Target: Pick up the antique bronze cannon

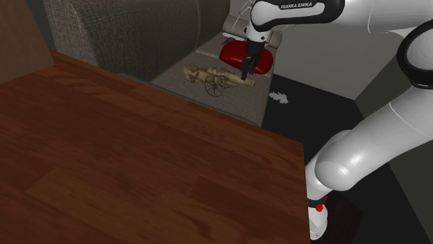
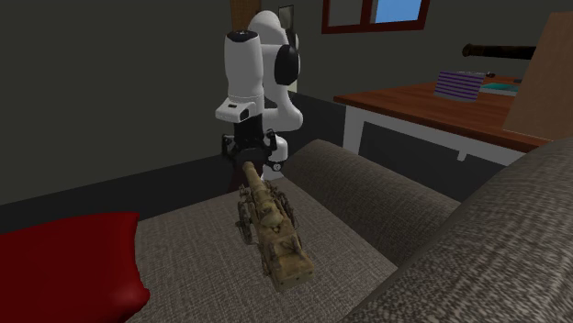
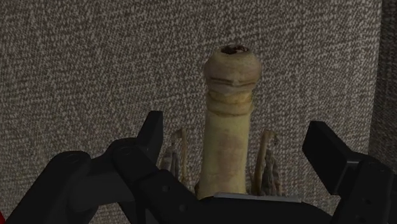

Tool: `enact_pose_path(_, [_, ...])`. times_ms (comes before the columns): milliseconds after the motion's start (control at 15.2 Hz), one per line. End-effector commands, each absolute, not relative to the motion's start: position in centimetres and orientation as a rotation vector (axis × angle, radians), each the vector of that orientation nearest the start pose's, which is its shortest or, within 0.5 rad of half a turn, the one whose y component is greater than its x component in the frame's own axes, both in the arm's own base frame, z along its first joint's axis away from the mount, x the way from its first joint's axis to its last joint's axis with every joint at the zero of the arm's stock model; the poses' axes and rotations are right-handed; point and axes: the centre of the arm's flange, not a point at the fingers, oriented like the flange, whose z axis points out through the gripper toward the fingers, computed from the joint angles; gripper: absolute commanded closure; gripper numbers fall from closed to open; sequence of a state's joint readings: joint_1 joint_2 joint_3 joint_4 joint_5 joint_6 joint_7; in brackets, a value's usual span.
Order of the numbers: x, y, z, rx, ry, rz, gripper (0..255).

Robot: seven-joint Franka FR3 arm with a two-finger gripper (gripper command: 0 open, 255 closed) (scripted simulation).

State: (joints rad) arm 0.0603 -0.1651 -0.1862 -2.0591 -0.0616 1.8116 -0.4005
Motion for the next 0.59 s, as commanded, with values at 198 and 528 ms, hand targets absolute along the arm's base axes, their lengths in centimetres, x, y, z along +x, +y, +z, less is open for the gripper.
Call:
enact_pose_path(198, [49.6,-7.2,47.4,-3.11,-0.469,0.138,0])
enact_pose_path(528, [49.7,-7.2,46.6,-3.11,-0.469,0.139,255])
